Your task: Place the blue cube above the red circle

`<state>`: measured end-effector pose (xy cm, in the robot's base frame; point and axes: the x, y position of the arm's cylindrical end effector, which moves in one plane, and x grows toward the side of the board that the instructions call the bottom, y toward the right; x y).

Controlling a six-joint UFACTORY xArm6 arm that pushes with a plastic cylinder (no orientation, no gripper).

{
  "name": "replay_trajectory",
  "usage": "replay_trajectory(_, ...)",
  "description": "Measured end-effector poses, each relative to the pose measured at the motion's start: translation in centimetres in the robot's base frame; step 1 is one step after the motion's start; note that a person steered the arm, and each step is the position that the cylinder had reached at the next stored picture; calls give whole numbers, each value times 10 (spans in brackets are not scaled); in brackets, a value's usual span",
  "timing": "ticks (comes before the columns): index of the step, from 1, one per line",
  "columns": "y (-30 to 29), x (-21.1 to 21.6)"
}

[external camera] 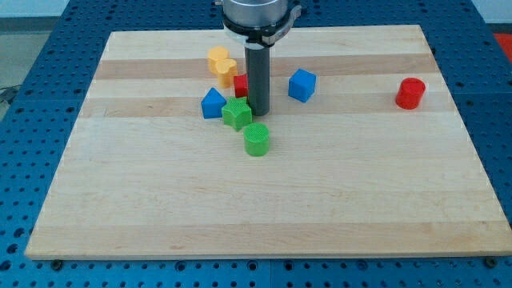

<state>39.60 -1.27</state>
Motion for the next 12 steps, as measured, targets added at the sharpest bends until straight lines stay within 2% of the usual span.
replay_trajectory(1, 1, -29)
replay_trajectory(7, 129, -32)
replay_trajectory(8, 125, -31)
replay_trajectory(9, 85, -23)
replay_trajectory(10, 68, -32)
replay_trajectory(12, 94, -59)
